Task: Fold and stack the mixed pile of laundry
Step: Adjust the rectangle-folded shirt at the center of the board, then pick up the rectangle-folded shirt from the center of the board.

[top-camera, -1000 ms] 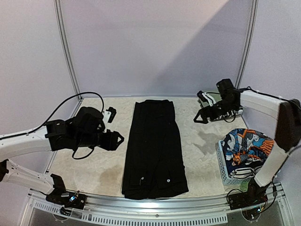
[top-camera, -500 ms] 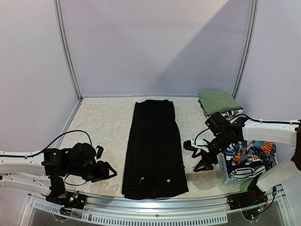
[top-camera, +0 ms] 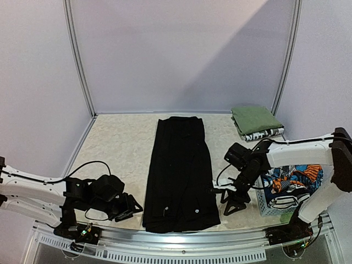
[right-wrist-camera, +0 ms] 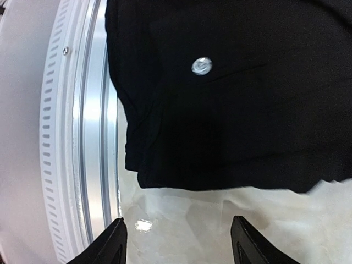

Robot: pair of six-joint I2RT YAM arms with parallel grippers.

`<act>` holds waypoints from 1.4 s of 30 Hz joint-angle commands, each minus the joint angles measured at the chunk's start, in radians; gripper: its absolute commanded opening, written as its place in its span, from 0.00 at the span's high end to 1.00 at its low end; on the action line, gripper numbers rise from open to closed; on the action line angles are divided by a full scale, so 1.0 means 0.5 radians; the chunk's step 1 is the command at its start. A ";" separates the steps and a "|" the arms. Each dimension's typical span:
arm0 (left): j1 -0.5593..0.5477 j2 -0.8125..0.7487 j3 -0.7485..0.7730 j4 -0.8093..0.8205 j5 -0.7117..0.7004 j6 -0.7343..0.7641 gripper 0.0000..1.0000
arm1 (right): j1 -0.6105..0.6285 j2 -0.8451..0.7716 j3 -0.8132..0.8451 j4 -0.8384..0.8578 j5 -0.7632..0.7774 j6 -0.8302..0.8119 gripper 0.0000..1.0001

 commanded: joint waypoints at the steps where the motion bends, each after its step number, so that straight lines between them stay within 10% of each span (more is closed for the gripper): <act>1: -0.078 0.156 -0.017 0.260 0.035 -0.121 0.46 | 0.109 0.152 0.099 -0.138 -0.016 0.096 0.35; 14: -0.178 0.396 0.051 0.284 0.118 -0.241 0.53 | 0.061 0.379 0.375 -0.236 -0.374 1.091 0.28; 42: -0.186 0.578 0.111 0.347 0.156 -0.153 0.63 | -0.120 0.725 0.093 0.105 -0.604 1.661 0.45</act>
